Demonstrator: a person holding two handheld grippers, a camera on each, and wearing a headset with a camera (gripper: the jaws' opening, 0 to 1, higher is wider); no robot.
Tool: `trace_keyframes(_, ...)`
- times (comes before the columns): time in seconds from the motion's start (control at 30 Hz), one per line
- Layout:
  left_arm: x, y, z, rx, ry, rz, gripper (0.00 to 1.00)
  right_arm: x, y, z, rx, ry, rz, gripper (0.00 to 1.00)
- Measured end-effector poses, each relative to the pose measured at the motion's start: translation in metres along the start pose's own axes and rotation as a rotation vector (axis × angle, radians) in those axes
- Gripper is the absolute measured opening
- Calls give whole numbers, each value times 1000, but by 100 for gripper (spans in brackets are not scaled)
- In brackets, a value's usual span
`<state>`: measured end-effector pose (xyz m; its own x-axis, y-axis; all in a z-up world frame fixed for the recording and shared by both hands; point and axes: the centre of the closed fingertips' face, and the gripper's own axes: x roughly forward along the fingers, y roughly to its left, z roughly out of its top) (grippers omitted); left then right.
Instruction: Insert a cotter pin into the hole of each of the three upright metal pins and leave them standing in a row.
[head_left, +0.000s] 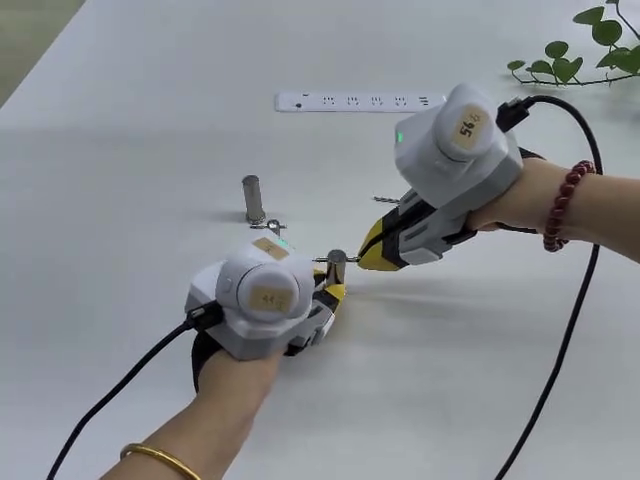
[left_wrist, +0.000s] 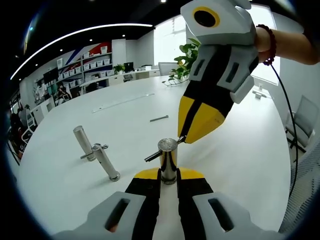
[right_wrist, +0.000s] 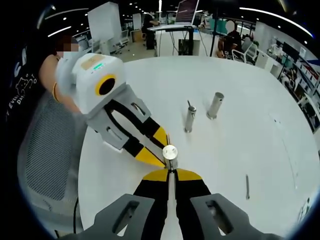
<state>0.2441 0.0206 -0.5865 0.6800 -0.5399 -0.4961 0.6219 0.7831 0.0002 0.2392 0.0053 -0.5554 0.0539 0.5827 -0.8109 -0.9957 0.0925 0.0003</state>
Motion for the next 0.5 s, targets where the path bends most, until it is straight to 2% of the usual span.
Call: trace_keyframes(0.5,1,0,-1,-1,5,3,9,4,-3,3,-13,1,0,0)
